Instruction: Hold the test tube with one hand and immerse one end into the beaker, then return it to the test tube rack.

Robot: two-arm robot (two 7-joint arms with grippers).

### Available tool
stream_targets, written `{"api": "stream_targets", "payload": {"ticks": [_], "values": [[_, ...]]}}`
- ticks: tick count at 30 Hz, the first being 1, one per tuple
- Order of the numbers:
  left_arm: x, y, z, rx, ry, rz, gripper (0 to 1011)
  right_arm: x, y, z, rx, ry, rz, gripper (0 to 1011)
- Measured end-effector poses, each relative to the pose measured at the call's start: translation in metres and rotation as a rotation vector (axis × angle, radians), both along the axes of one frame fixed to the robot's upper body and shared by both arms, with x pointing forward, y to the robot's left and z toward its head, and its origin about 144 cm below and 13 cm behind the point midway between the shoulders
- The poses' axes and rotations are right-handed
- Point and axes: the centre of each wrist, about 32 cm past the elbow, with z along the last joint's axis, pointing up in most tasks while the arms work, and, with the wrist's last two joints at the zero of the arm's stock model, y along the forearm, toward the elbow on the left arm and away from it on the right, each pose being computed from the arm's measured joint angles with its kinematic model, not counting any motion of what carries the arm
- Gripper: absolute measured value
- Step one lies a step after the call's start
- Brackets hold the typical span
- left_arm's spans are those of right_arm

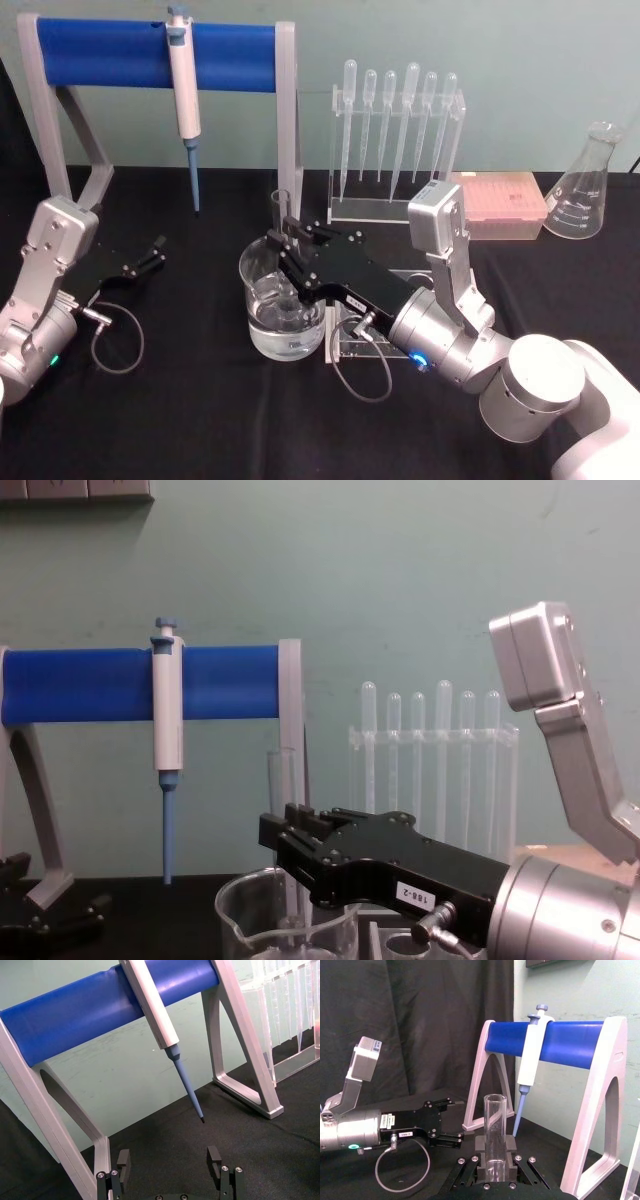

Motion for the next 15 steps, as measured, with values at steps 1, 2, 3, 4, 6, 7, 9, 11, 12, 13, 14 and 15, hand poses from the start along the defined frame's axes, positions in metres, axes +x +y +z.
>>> {"api": "stream_targets", "payload": {"ticks": [1, 2, 3, 4, 6, 7, 9, 11, 12, 13, 14, 15], "values": [[0.0000, 0.0000, 0.0000, 0.000, 0.000, 0.000, 1000, 0.0000, 0.0000, 0.0000, 0.000, 0.000, 0.000, 222], [0.0000, 0.0000, 0.0000, 0.000, 0.000, 0.000, 1000, 0.0000, 0.0000, 0.0000, 0.000, 0.000, 0.000, 222], [0.0000, 0.0000, 0.0000, 0.000, 0.000, 0.000, 1000, 0.0000, 0.0000, 0.0000, 0.000, 0.000, 0.000, 222], [0.0000, 0.0000, 0.0000, 0.000, 0.000, 0.000, 1000, 0.0000, 0.0000, 0.0000, 0.000, 0.000, 0.000, 222], [0.0000, 0.0000, 0.0000, 0.000, 0.000, 0.000, 1000, 0.0000, 0.0000, 0.0000, 0.000, 0.000, 0.000, 222], [0.0000, 0.0000, 0.0000, 0.000, 0.000, 0.000, 1000, 0.0000, 0.0000, 0.0000, 0.000, 0.000, 0.000, 222], [0.0000, 0.0000, 0.0000, 0.000, 0.000, 0.000, 1000, 0.0000, 0.0000, 0.0000, 0.000, 0.000, 0.000, 222], [0.0000, 0.0000, 0.0000, 0.000, 0.000, 0.000, 1000, 0.0000, 0.0000, 0.0000, 0.000, 0.000, 0.000, 222], [0.0000, 0.0000, 0.0000, 0.000, 0.000, 0.000, 1000, 0.0000, 0.0000, 0.0000, 0.000, 0.000, 0.000, 222], [0.0000, 0.0000, 0.0000, 0.000, 0.000, 0.000, 1000, 0.0000, 0.0000, 0.0000, 0.000, 0.000, 0.000, 222], [0.0000, 0.0000, 0.0000, 0.000, 0.000, 0.000, 1000, 0.0000, 0.0000, 0.0000, 0.000, 0.000, 0.000, 223], [0.0000, 0.0000, 0.0000, 0.000, 0.000, 0.000, 1000, 0.0000, 0.0000, 0.0000, 0.000, 0.000, 0.000, 222]]}}
